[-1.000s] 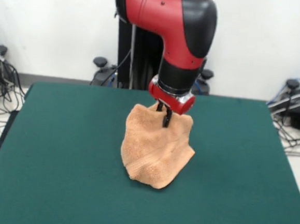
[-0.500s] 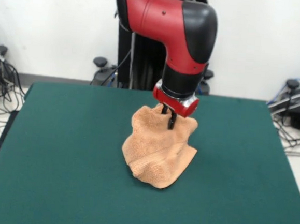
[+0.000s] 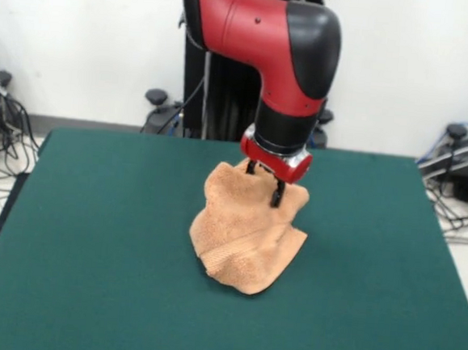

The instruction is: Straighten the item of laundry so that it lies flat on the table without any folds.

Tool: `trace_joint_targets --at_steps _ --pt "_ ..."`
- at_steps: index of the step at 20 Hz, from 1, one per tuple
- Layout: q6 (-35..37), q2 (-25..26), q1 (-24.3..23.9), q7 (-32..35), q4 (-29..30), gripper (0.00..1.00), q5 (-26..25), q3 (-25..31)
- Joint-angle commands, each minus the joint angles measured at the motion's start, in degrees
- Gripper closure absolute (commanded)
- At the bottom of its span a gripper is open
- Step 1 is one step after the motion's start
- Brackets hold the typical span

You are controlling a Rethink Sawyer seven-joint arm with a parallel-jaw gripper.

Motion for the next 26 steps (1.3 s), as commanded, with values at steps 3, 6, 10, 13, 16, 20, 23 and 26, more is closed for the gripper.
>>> trace_joint_targets --at_steps 3,6,10,13,16,20,23,26 --pt "-1.72 1.04 2.79 6.83 -3.09 0.00 -0.04 3.79" --pt "-1.99 1.00 2.79 7.04 -2.73 0.00 -0.01 3.71" --pt "2.24 -3.05 2.85 8.39 1.01 0.00 1.31 3.76" --pt "10.92 -10.30 8.52 10.00 2.63 0.00 2.62 -2.31" --pt "19.25 -14.00 10.65 9.38 1.41 0.00 2.26 -5.07" --pt "22.63 -15.19 11.26 9.31 0.24 0.00 1.75 -5.95" --pt "21.66 -14.12 11.15 9.93 -1.14 0.00 1.90 -5.65" --pt "14.93 -8.88 10.37 11.13 -3.64 0.00 2.25 -4.84"
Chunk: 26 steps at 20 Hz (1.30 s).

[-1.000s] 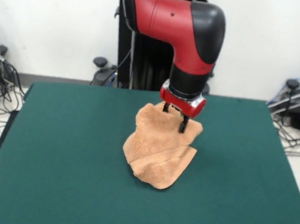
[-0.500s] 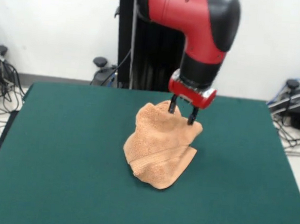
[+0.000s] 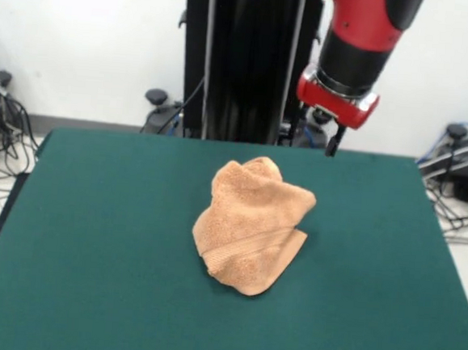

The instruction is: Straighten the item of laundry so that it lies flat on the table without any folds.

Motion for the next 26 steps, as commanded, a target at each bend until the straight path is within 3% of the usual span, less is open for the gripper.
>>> trace_joint_targets --at_steps 1,6,11,16,22,26 --pt "-5.80 6.03 -0.55 11.66 -4.99 0.00 2.34 0.03" --pt "-16.24 13.88 -0.88 12.96 -9.83 0.00 3.39 -0.02" --pt "-19.34 17.04 -2.84 10.27 -12.23 0.00 4.08 2.44" --pt "-18.81 20.11 -4.27 8.25 -15.09 0.00 4.90 4.69" --pt "-13.41 22.76 -1.15 7.48 -18.44 0.00 5.65 4.14" --pt "-15.54 26.13 -0.77 5.31 -22.89 0.00 4.50 5.49"
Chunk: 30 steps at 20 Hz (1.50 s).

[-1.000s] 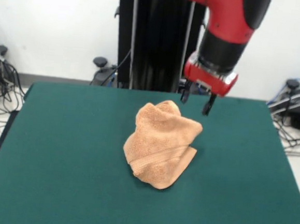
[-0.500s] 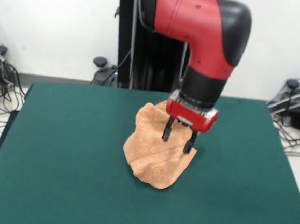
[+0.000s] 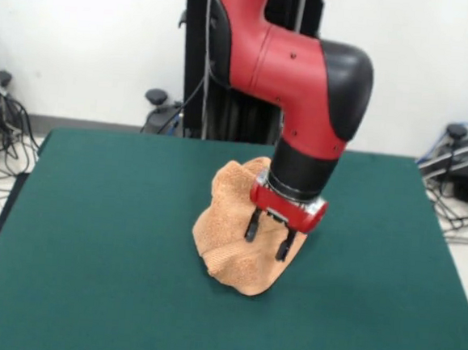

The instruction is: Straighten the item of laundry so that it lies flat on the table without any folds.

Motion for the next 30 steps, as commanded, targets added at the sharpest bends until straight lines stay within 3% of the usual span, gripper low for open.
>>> trace_joint_targets --at_steps 1,7,13,16,26,30 --pt "4.29 7.01 1.89 4.90 -9.63 0.00 1.94 6.43" --pt "6.54 10.05 5.46 5.54 -14.94 0.00 2.53 2.21" --pt "12.42 10.74 4.95 1.21 -17.99 0.00 -0.94 0.83" --pt "17.08 9.14 5.85 1.10 -17.00 0.00 -1.69 -0.41" --pt "18.44 4.94 2.13 -0.03 -13.97 0.00 -4.12 3.37" --pt "18.21 5.78 3.32 0.46 -15.87 0.00 -5.85 0.71"
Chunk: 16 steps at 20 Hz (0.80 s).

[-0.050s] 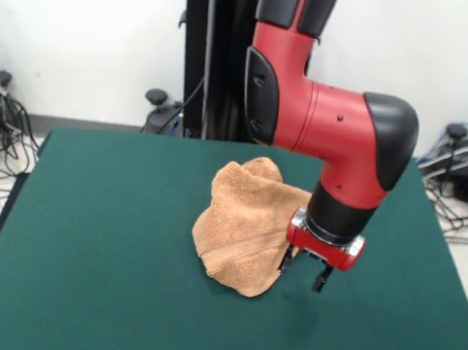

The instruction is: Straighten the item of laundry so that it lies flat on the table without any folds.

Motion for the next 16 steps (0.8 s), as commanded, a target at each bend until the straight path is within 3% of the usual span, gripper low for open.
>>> trace_joint_targets --at_steps 1,9,16 --pt "3.34 -0.08 -0.31 0.76 -1.89 0.00 -4.17 0.10" --pt "5.45 2.26 0.72 1.36 -5.94 0.00 -7.39 -4.03" --pt "8.71 4.11 4.40 4.06 -7.02 0.00 -9.17 -9.61"
